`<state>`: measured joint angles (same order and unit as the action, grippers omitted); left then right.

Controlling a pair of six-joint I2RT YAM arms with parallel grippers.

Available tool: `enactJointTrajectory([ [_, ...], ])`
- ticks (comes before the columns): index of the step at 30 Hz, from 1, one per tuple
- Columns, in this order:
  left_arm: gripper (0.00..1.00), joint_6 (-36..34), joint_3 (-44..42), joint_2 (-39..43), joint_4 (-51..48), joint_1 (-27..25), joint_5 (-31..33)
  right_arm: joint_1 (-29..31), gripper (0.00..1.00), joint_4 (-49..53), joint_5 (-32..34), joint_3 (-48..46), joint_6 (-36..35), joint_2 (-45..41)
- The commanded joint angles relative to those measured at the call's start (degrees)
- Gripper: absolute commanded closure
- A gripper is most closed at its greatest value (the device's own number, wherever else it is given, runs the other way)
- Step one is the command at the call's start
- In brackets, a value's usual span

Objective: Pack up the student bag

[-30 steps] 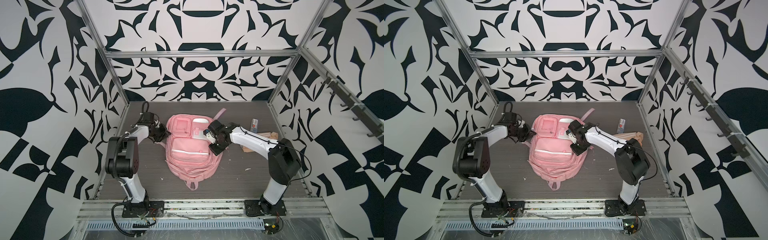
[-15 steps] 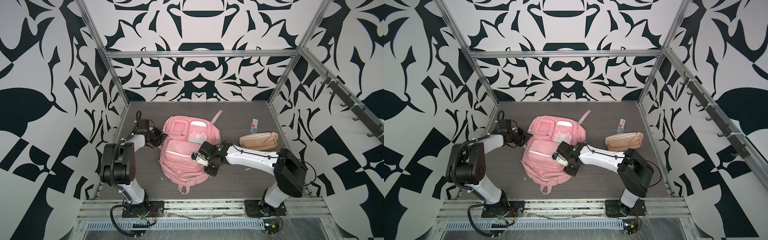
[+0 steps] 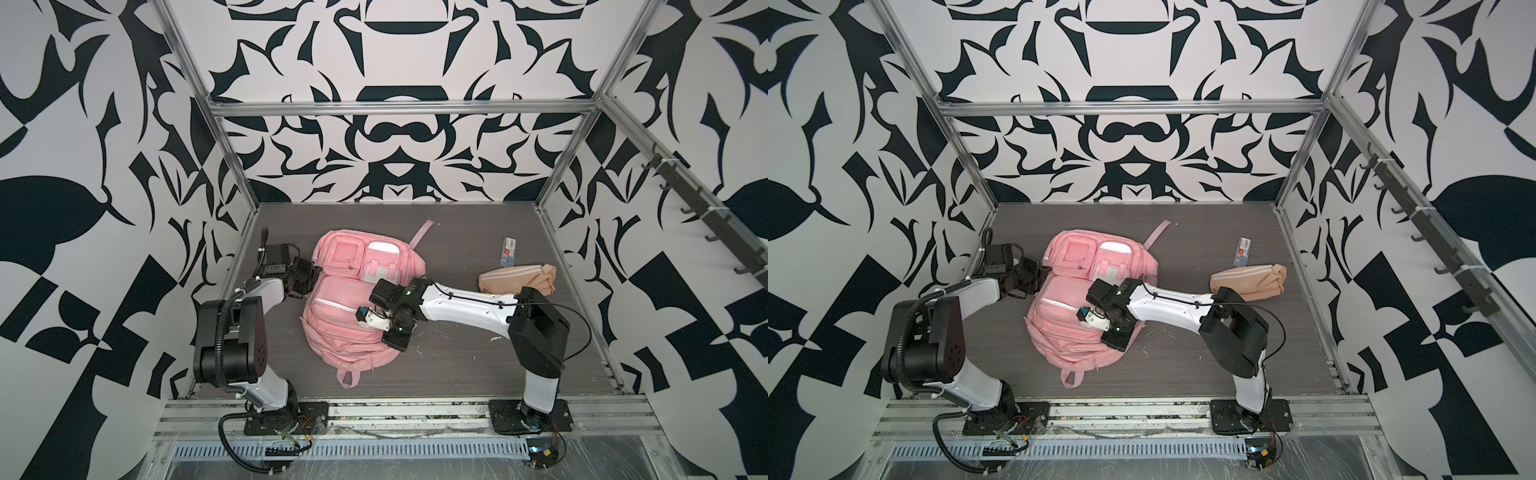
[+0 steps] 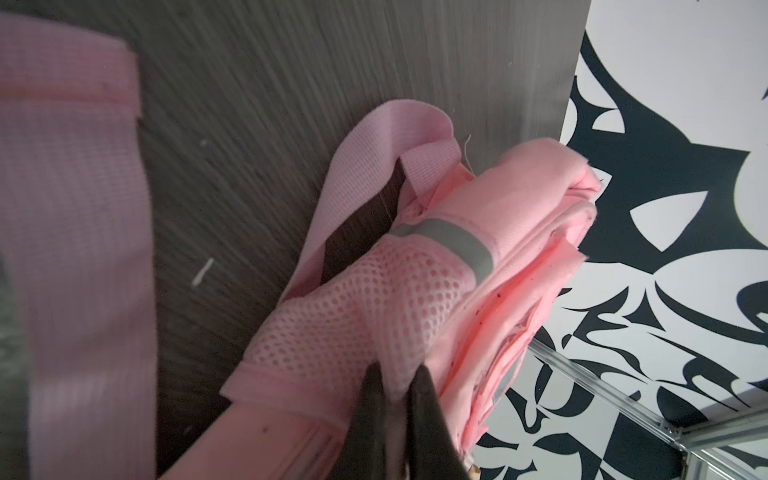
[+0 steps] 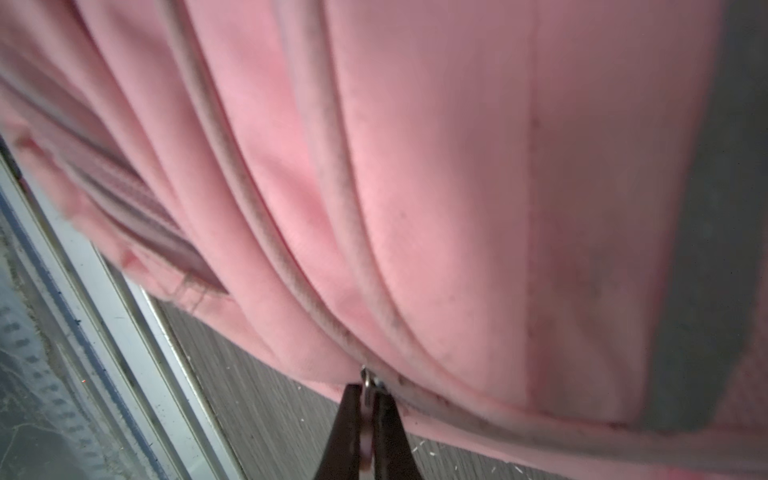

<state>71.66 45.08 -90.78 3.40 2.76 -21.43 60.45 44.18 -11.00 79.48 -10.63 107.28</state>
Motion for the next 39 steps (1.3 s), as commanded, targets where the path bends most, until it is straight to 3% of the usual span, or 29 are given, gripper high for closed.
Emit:
enactJointTrajectory([
  [1, 1.00, 8.0, -0.2, 1.6, -1.2, -1.1, -0.7, 0.5, 1.00, -10.3, 0.2, 1.7, -2.9, -5.4],
  [4, 1.00, 4.6, 2.1, 0.8, -2.8, -1.2, -1.3, -4.0, 1.00, -12.0, -0.3, -2.2, 0.0, -8.5],
  [6, 0.96, -3.4, 7.1, -0.1, -9.8, -1.2, -2.4, -9.4, 1.00, -14.8, -1.3, -5.6, 3.6, -11.1],
  [7, 0.76, -9.3, 10.7, -0.4, -15.7, -1.5, -2.2, -12.8, 1.00, -16.2, -2.7, -7.2, 5.3, -12.6],
  [9, 0.25, -17.7, 15.6, -0.7, -24.9, -2.0, -2.4, -17.5, 1.00, -17.3, -3.8, -8.7, 6.1, -14.5],
  [10, 0.07, -21.3, 17.0, -0.3, -28.8, -2.2, -2.5, -19.1, 1.00, -16.9, -3.4, -8.8, 5.0, -14.9],
  [11, 0.00, -24.4, 17.8, 0.1, -31.5, -2.3, -2.7, -20.2, 1.00, -16.2, -2.9, -8.5, 3.9, -14.8],
  [16, 0.03, -39.4, 21.6, 3.5, -47.2, -6.6, -0.4, -26.4, 1.00, -15.8, -4.7, -7.3, 1.7, -12.4],
  [20, 0.03, -51.0, 24.2, 7.2, -51.8, -18.4, -3.1, -28.7, 1.00, -17.0, -5.6, -5.7, 1.1, -10.2],
  [22, 0.04, -56.8, 25.2, 9.0, -51.8, -27.3, 0.0, -29.3, 1.00, -17.0, -6.2, -4.6, 1.1, -8.5],
  [24, 0.07, -59.2, 25.9, 8.5, -52.3, -32.0, 3.9, -29.6, 1.00, -17.0, -6.7, -3.9, 0.8, -7.2],
  [30, 0.12, -64.1, 26.8, 2.4, -45.2, -32.3, 5.2, -29.8, 1.00, -20.2, -8.7, -6.1, 1.1, -7.9],
  [39, 0.19, -75.4, 33.7, -8.5, -44.3, -32.4, 9.3, -31.2, 1.00, -22.1, -10.8, -8.8, 2.8, -8.1],
])
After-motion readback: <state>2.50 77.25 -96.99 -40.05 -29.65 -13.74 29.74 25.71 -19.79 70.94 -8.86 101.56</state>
